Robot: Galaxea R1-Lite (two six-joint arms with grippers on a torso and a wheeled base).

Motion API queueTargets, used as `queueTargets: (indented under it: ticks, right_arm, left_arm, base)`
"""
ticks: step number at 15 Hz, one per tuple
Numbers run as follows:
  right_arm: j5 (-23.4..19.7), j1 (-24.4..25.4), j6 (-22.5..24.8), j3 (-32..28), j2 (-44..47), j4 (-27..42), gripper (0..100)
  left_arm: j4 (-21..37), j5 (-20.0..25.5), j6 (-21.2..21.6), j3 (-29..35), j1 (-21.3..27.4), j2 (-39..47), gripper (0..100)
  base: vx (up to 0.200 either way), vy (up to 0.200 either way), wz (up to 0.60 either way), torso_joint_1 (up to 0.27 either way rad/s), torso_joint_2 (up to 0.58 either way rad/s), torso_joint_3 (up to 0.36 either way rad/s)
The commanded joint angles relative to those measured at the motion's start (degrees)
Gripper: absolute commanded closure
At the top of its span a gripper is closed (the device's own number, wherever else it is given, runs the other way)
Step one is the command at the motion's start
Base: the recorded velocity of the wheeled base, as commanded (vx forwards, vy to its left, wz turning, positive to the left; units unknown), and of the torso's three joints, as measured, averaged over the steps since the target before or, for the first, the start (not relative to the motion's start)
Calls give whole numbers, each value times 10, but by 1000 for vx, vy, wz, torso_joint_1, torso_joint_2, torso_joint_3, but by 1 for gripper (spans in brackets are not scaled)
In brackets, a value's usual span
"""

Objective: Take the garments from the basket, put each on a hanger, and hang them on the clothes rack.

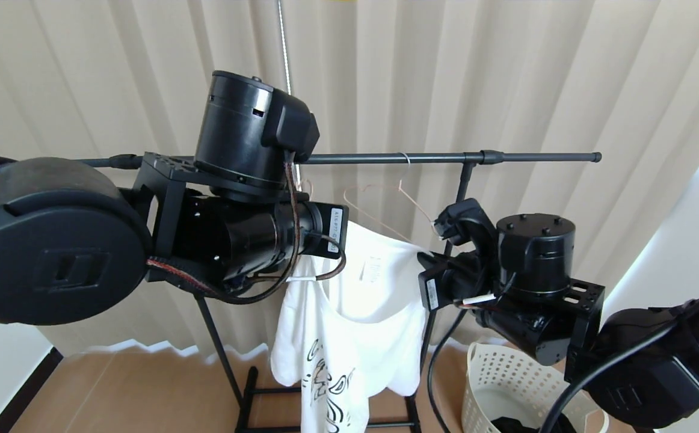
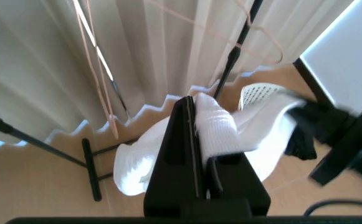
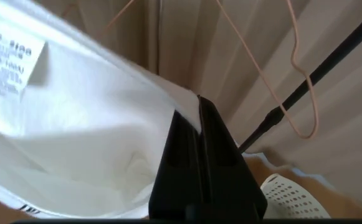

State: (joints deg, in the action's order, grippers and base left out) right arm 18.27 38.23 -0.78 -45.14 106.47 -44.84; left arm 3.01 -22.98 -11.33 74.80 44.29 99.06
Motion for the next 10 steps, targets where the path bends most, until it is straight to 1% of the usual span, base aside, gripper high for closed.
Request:
queueTargets:
  ticks: [1,7,8,10]
  right_arm:
    - [0,-16,0,-9,-33,2,100]
    - [0,-19,0,-10,-51,4,100]
    - [0,-19,0,-10,-51,4,100]
    - [1,-19,0,-11,-52,3,100]
  left_arm:
    - [2,1,0,-33,-7,-4,100]
    - [-1,1,1,-91,-13,-4,100]
    - [-1,1,0,-99,-13,-4,0]
    - [-1,1,0,-108,-13,-10,0]
  base:
    - [0,0,0,0,0,0]
    - [0,0,0,0,0,0]
    - [0,0,0,0,0,0]
    - [0,0,0,0,0,0]
